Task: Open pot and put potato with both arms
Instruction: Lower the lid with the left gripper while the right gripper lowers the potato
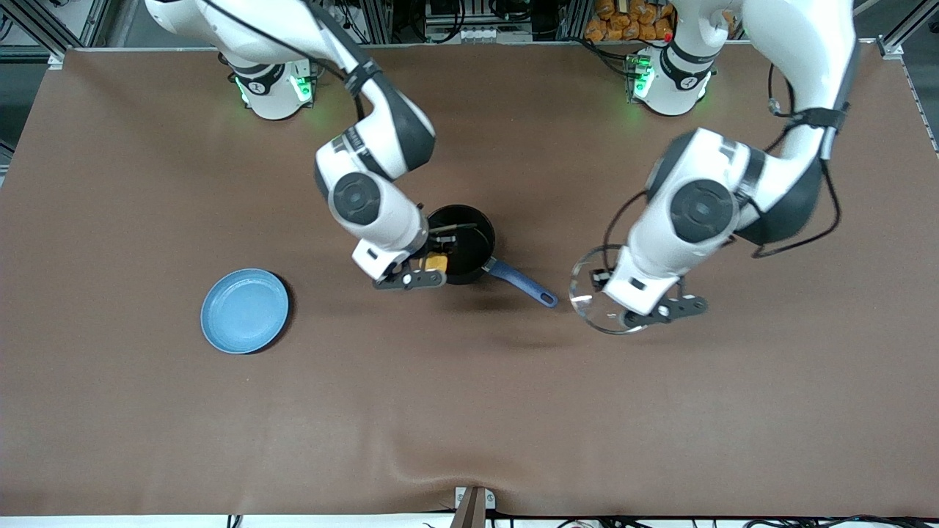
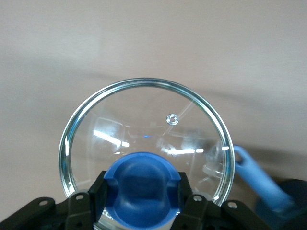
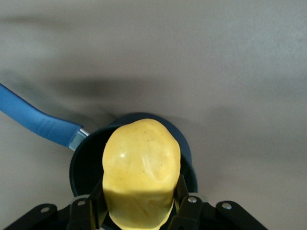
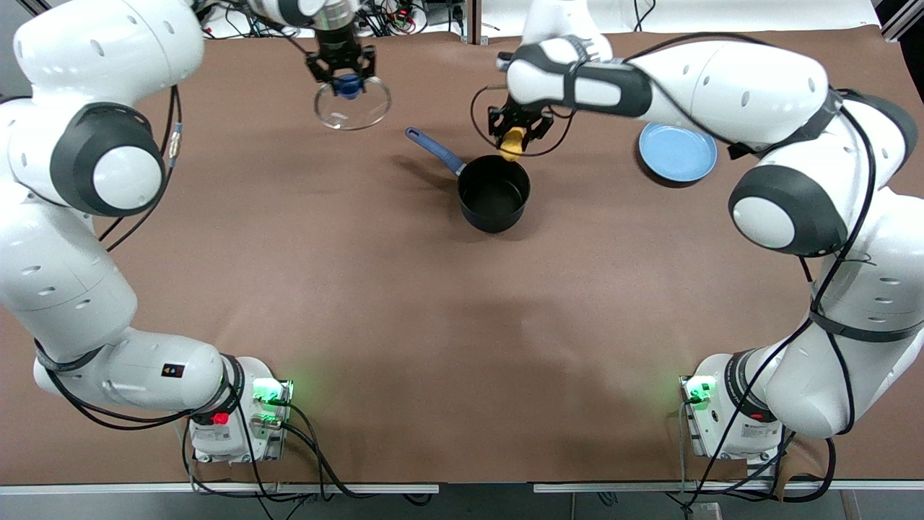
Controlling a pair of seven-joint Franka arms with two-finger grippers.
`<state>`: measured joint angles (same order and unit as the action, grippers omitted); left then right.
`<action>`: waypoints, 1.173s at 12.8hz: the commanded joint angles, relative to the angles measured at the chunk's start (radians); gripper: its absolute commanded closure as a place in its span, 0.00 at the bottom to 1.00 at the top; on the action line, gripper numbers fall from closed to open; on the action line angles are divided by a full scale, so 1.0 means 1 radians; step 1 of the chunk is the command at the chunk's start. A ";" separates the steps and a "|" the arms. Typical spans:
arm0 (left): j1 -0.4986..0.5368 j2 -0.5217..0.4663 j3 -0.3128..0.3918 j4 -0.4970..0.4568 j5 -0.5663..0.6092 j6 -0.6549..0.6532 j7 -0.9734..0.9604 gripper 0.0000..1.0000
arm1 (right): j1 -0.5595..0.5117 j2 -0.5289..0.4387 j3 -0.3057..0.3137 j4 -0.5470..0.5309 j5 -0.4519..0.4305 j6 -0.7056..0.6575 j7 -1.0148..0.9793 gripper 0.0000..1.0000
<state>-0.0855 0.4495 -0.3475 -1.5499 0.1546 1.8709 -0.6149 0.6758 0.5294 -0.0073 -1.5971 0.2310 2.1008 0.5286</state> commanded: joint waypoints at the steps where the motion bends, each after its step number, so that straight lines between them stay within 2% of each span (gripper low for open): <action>1: 0.070 -0.052 -0.010 -0.116 -0.009 0.071 0.117 1.00 | 0.056 -0.011 -0.014 -0.055 -0.053 0.043 0.080 1.00; 4: 0.189 -0.066 -0.010 -0.267 -0.007 0.276 0.321 1.00 | 0.097 0.003 -0.013 -0.109 -0.053 0.146 0.120 1.00; 7: 0.253 -0.054 -0.010 -0.366 -0.004 0.422 0.440 1.00 | 0.120 0.037 -0.014 -0.116 -0.053 0.191 0.142 1.00; 11: 0.260 -0.020 -0.008 -0.424 -0.001 0.517 0.445 1.00 | 0.145 0.070 -0.014 -0.124 -0.053 0.231 0.160 1.00; 13: 0.268 0.001 -0.008 -0.461 0.070 0.582 0.445 1.00 | 0.146 0.073 -0.014 -0.161 -0.053 0.287 0.160 1.00; 15: 0.274 0.021 -0.007 -0.510 0.077 0.678 0.443 1.00 | 0.154 0.089 -0.014 -0.167 -0.053 0.307 0.163 1.00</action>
<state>0.1744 0.4684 -0.3489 -2.0115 0.2087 2.4668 -0.1777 0.8104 0.6148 -0.0090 -1.7466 0.1954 2.3835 0.6623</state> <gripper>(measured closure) 0.401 0.427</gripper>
